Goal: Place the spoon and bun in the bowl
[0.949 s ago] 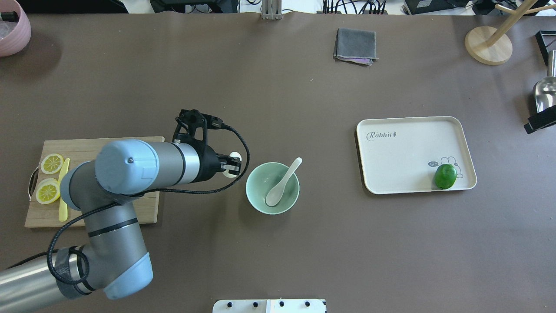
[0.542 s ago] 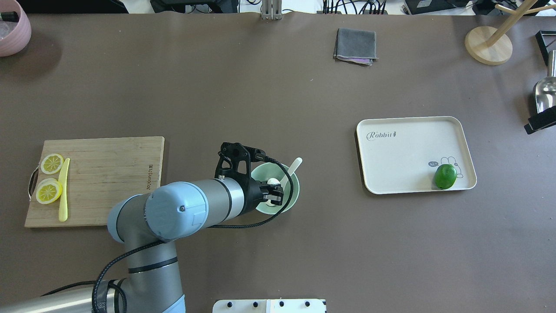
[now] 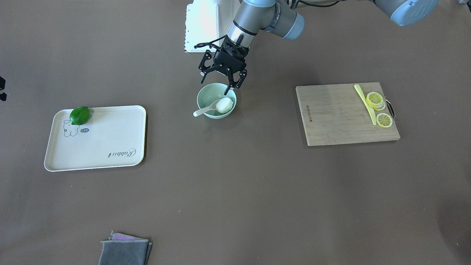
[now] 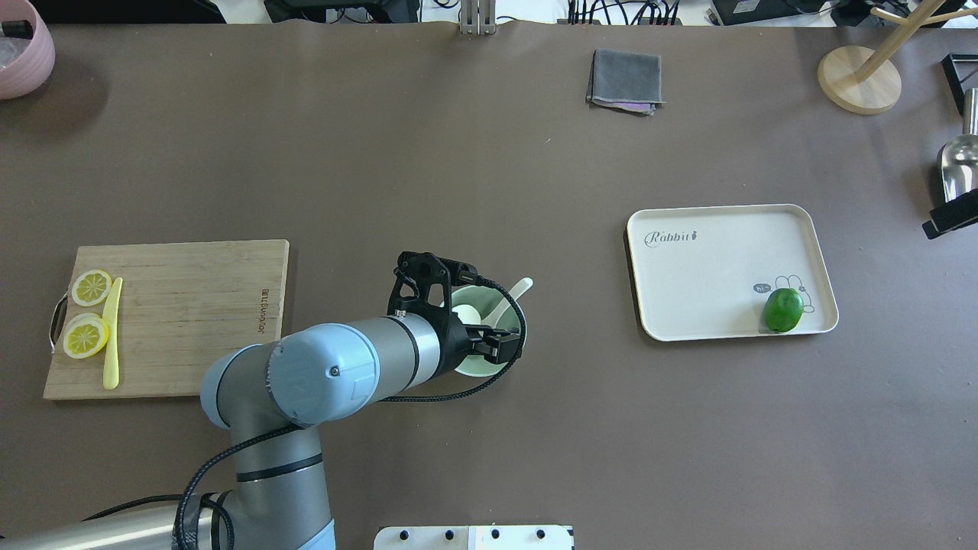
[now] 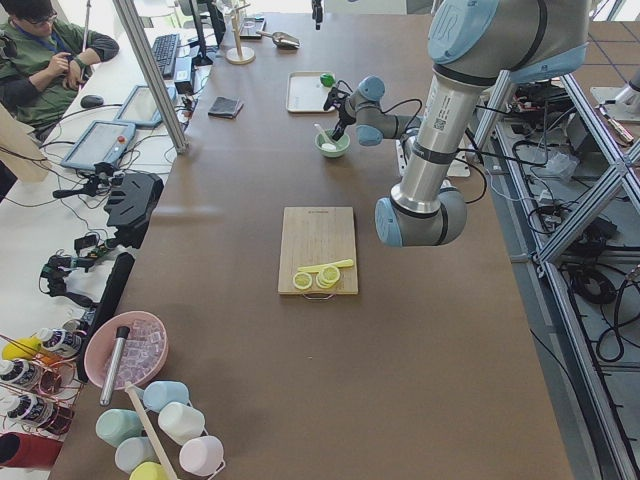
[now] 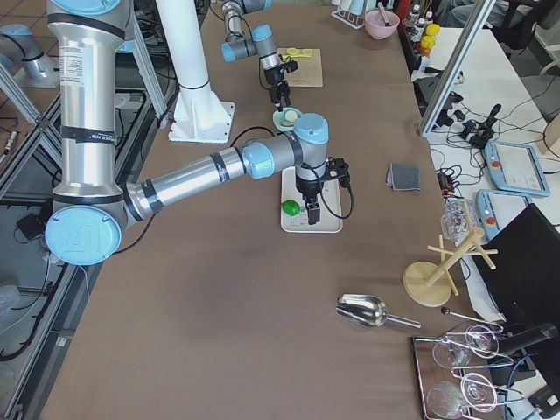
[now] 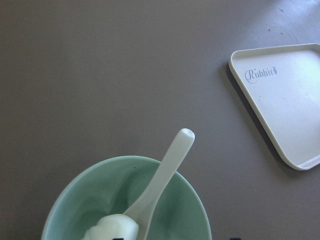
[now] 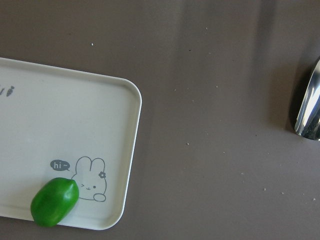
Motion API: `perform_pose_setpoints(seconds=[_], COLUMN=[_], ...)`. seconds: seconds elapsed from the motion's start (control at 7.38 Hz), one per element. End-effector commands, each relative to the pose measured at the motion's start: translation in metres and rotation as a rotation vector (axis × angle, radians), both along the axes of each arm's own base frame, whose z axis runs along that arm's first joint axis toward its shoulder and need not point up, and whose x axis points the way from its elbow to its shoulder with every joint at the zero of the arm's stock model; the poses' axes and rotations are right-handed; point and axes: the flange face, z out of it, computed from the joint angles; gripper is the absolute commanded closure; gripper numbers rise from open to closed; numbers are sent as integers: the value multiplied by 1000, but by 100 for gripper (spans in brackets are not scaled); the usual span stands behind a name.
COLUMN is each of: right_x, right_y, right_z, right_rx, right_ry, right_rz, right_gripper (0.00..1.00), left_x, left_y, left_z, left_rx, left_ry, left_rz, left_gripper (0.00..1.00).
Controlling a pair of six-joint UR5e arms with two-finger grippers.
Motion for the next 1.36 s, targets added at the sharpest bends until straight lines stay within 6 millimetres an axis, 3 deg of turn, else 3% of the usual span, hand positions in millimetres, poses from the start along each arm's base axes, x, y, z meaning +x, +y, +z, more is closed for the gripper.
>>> perform_pose_setpoints(seconds=[0.0, 0.14, 0.41, 0.54, 0.68, 0.95, 1.08, 1.22], right_x=[32, 62, 130, 152, 167, 170, 171, 171], right_y=[19, 32, 62, 82, 92, 96, 96, 97], right_z=[31, 53, 110, 134, 144, 154, 157, 162], right_rx=[-57, -95, -46, -48, -46, -65, -71, -80], right_ry=[22, 36, 61, 67, 70, 68, 69, 71], right_rz=[45, 91, 21, 8, 9, 17, 17, 17], right_gripper=[0, 0, 0, 0, 0, 0, 0, 0], left_x=[-47, -96, -224, -294, -363, -513, -579, -612], left_y=[-51, -102, -182, -210, -230, -244, -236, -211], left_z=[28, 54, 125, 159, 186, 264, 309, 363], left_rx=[32, 24, 66, 80, 83, 110, 123, 66], left_ry=[-71, -137, -255, -316, -361, -474, -528, -540], left_rz=[23, 97, 218, 271, 293, 337, 372, 382], left_gripper=[3, 3, 3, 3, 3, 2, 2, 2])
